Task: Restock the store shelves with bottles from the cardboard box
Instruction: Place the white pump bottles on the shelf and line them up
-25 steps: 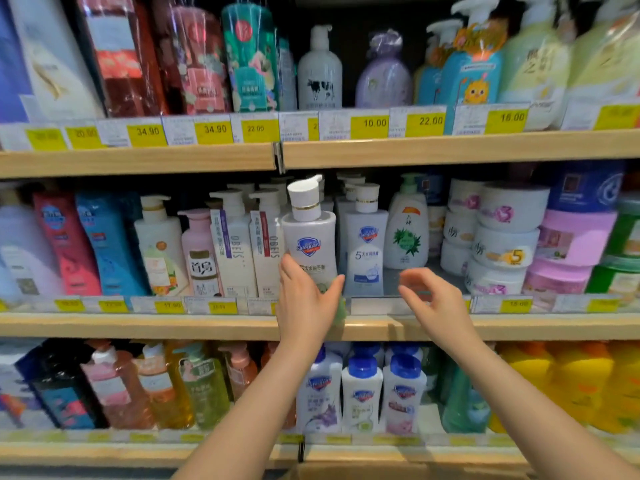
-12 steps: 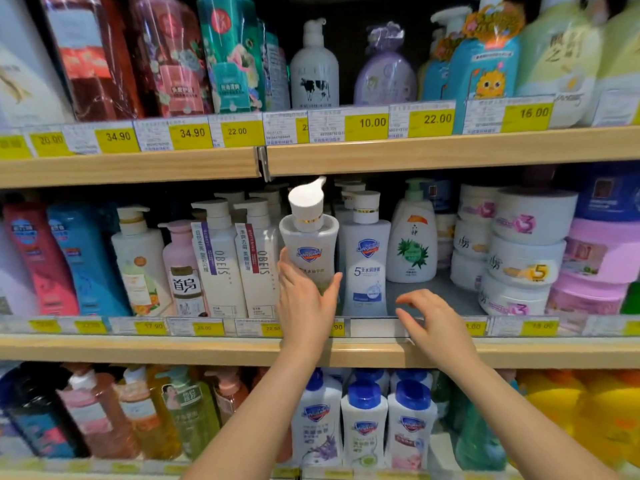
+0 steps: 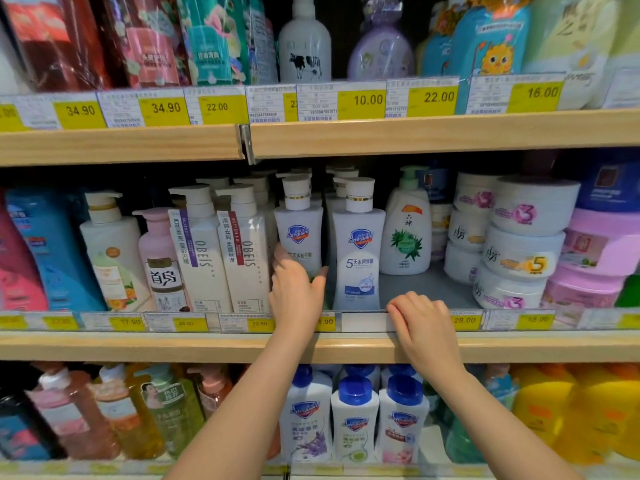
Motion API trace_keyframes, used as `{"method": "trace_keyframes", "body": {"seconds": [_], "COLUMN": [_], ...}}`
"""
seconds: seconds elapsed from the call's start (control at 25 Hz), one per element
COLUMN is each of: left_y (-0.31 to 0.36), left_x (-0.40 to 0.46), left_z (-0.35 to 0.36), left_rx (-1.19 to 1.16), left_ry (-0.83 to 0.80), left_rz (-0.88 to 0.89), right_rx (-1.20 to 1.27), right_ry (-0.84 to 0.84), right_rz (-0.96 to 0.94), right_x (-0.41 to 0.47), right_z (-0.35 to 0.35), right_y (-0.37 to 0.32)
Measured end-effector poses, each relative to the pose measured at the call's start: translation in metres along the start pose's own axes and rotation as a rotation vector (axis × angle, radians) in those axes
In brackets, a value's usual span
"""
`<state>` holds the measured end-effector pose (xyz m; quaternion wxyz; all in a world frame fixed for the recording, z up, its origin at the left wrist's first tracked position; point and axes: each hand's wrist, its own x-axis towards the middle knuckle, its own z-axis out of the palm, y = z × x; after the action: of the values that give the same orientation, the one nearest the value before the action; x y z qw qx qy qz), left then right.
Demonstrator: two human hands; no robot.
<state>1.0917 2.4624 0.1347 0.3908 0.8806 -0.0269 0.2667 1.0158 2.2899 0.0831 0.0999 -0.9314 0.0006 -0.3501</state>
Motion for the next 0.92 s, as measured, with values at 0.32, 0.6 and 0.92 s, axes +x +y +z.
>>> {"method": "trace_keyframes", "body": {"seconds": [0.32, 0.6, 0.92], "left_y": [-0.011, -0.017, -0.047], "left_x": [0.014, -0.034, -0.15], "left_z": [0.016, -0.004, -0.022], "left_rx": [0.094, -0.102, -0.118], "left_ry": [-0.073, -0.054, -0.336], "left_rz": [-0.058, 0.097, 0.504], "right_rx": [0.008, 0.108, 0.247], "right_ry": [0.018, -0.174, -0.223], "right_rz": [0.005, 0.036, 0.019], "right_x": [-0.001, 0.002, -0.062], "right_z": [0.002, -0.012, -0.067], "right_y": [-0.001, 0.002, 0.015]}}
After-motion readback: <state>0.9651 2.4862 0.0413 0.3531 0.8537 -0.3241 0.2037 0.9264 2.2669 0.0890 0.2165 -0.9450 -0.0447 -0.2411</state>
